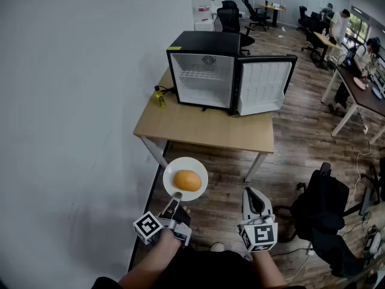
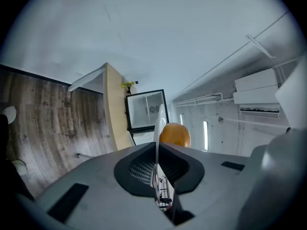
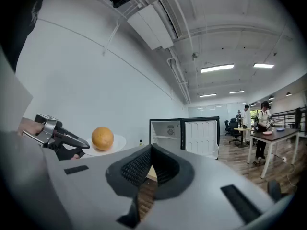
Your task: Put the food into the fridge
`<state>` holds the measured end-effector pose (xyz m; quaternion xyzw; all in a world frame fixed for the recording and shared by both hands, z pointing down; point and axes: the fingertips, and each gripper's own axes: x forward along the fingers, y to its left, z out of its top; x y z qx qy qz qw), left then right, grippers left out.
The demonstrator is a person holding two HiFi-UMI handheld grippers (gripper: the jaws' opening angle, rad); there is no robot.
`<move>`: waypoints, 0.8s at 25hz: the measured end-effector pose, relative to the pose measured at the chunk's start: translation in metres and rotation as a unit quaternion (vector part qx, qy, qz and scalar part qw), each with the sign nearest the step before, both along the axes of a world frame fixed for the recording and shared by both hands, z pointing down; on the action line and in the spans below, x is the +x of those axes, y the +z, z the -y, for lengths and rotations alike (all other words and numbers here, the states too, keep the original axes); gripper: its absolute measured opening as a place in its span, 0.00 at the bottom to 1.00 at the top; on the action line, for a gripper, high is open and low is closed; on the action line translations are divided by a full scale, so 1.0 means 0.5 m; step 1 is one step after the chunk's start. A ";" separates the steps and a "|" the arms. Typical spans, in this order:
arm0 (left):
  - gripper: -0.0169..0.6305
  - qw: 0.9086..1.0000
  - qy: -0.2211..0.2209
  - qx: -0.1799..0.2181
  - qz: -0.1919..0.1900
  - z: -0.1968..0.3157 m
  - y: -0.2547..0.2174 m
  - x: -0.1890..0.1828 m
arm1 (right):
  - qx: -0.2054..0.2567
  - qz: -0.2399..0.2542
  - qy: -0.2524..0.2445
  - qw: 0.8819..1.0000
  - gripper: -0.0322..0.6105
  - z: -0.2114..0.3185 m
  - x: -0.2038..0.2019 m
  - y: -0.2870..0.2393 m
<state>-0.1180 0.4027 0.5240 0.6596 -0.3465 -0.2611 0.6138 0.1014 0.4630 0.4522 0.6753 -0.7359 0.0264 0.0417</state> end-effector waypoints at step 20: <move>0.06 1.000 -0.012 0.012 -0.009 -0.033 0.017 0.027 | 0.003 0.028 -0.036 0.999 0.14 -0.037 0.000 0.044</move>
